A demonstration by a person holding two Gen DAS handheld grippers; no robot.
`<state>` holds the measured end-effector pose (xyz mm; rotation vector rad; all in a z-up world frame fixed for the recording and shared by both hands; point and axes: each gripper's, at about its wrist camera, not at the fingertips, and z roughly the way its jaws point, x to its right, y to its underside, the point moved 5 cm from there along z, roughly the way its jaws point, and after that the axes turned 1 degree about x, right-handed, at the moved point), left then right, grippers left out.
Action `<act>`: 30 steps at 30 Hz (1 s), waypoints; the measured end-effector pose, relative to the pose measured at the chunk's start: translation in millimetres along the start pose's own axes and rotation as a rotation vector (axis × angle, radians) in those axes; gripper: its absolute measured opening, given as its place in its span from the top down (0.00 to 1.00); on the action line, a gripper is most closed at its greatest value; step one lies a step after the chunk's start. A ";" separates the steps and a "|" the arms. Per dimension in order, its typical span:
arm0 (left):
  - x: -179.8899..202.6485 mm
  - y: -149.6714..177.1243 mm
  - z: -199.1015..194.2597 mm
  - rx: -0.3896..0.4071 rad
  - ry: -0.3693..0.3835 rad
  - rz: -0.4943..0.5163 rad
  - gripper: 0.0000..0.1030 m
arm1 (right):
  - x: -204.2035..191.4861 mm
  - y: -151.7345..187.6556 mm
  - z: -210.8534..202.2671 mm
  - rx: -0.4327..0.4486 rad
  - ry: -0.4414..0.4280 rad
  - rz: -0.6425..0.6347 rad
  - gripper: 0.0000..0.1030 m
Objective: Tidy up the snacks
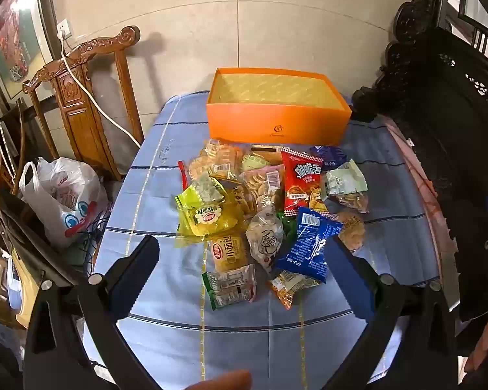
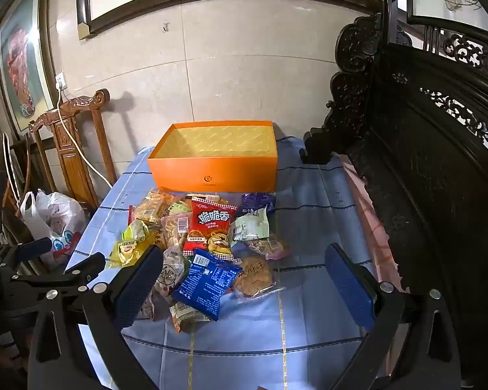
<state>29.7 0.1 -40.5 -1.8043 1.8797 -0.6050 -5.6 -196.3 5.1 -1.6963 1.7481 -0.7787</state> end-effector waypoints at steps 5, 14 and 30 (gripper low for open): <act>0.2 0.0 0.0 0.002 0.003 -0.003 0.04 | -0.9 -0.1 -0.1 -0.005 -0.006 0.002 0.03; -0.2 0.0 -0.3 0.003 0.006 -0.005 0.04 | -2.3 0.4 -0.4 -0.007 -0.005 0.006 0.03; -7.2 8.9 1.5 -0.029 0.047 -0.024 0.04 | -2.4 3.1 -0.8 -0.011 -0.016 0.021 0.03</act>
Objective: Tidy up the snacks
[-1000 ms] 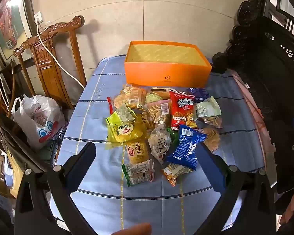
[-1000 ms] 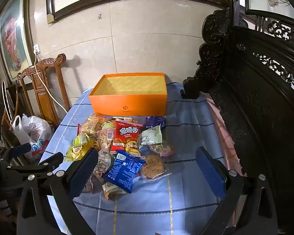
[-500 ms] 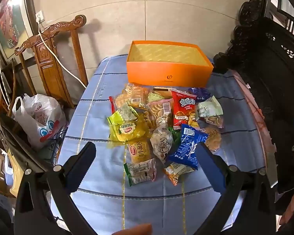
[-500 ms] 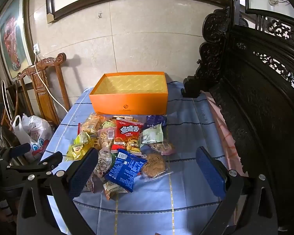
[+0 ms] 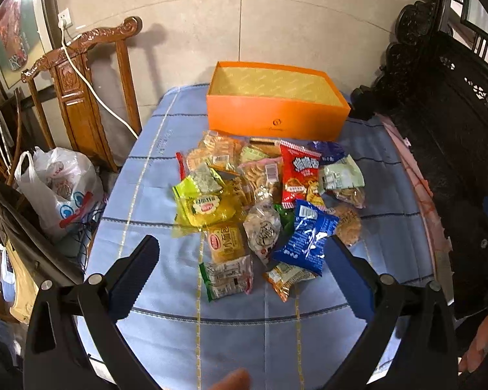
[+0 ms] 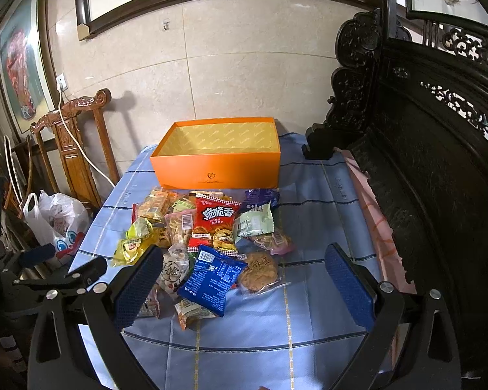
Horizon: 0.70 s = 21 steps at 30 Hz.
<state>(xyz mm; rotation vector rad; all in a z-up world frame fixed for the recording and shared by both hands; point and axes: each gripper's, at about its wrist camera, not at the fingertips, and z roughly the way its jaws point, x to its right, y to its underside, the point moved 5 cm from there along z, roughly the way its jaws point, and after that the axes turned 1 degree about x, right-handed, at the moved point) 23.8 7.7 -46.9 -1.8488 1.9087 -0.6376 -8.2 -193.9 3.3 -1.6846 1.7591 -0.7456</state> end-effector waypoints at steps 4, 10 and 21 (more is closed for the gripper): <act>0.9 6.7 3.7 -0.045 0.030 -0.026 0.04 | 0.9 0.7 -1.1 0.010 0.010 0.002 0.03; 11.4 20.6 0.2 -0.079 0.053 -0.023 0.04 | 1.5 1.6 -3.3 0.019 0.007 0.002 0.03; 7.8 31.4 0.0 -0.135 0.009 -0.007 0.04 | 2.3 -3.3 -4.7 0.038 0.017 -0.015 0.03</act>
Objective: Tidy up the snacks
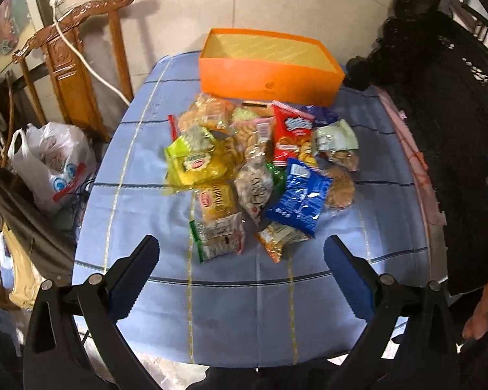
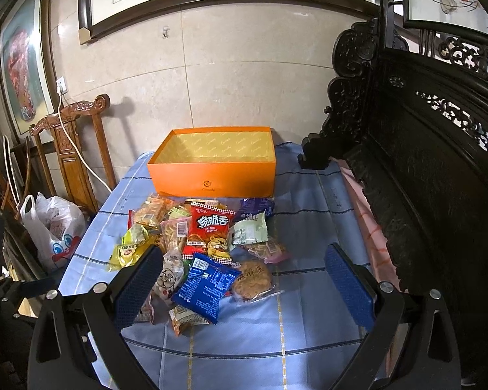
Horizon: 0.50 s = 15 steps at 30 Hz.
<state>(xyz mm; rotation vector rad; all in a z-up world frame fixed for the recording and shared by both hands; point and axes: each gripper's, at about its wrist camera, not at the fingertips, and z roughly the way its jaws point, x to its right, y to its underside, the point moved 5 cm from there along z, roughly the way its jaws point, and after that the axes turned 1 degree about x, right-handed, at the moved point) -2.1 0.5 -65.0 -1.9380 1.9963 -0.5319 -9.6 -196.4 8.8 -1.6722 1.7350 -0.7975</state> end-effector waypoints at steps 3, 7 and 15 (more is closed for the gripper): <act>-4.4 -4.9 -0.8 0.018 -0.033 -0.004 0.04 | -0.1 -0.7 1.4 -0.004 -0.001 -0.003 0.03; -11.6 -19.8 -12.6 0.114 -0.097 -0.014 0.04 | -0.8 -0.7 3.9 -0.013 -0.011 -0.008 0.03; -12.6 -36.7 -17.6 0.182 -0.119 -0.012 0.04 | -2.1 3.3 5.9 -0.031 -0.030 -0.016 0.03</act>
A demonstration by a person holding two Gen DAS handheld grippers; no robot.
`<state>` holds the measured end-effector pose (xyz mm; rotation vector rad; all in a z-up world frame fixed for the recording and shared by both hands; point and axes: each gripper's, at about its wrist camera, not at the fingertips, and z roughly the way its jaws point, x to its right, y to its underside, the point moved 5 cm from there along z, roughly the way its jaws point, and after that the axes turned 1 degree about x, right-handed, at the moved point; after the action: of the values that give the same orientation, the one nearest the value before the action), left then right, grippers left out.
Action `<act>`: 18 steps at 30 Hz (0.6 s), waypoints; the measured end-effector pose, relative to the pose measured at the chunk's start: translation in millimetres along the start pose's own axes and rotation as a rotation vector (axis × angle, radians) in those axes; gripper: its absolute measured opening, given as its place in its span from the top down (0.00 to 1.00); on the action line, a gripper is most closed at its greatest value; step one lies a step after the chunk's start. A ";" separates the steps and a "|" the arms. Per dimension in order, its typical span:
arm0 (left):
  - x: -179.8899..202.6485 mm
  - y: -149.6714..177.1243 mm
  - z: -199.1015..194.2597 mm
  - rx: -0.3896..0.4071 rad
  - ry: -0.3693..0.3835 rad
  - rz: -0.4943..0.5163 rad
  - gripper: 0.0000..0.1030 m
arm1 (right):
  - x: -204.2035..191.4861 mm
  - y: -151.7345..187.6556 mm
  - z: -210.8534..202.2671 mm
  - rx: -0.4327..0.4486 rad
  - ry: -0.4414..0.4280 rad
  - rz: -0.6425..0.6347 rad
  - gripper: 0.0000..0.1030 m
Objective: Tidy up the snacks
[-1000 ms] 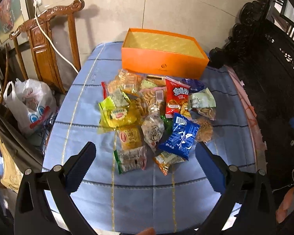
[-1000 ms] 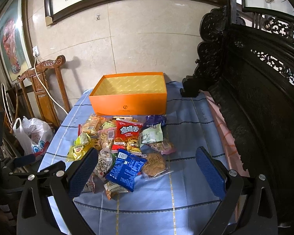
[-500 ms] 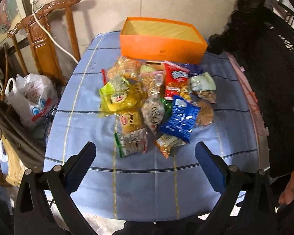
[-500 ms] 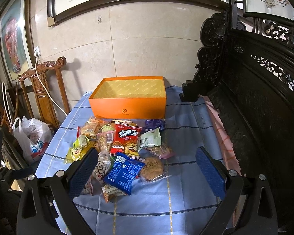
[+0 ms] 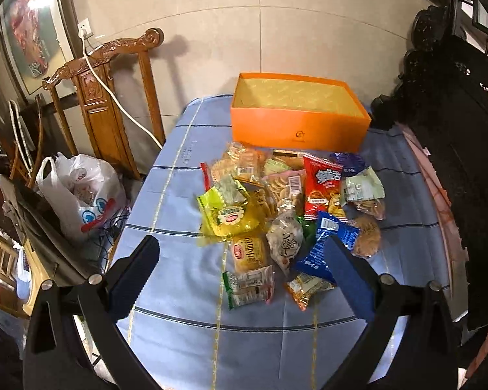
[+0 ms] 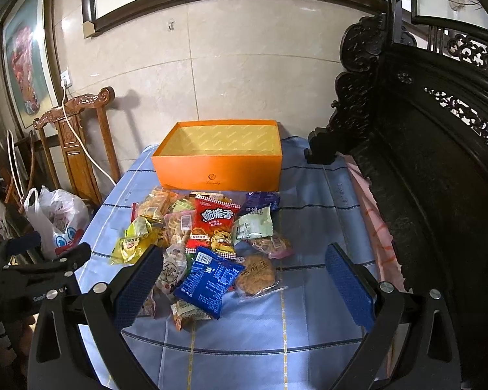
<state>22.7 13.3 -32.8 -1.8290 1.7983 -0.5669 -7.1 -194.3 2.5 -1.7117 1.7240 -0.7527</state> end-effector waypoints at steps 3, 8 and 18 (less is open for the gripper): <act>4.1 -0.3 0.6 0.006 0.007 0.020 0.04 | 1.6 0.6 0.1 -0.004 0.001 0.002 0.03; 7.1 -0.8 0.6 0.013 0.006 0.028 0.04 | 4.5 0.8 0.4 -0.006 0.006 0.006 0.03; 1.3 2.8 0.3 0.006 -0.001 0.013 0.04 | 5.0 0.7 0.0 -0.003 0.005 0.005 0.03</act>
<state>20.8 12.0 -34.9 -1.8119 1.8053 -0.5654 -7.6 -199.3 1.9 -1.7082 1.7336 -0.7531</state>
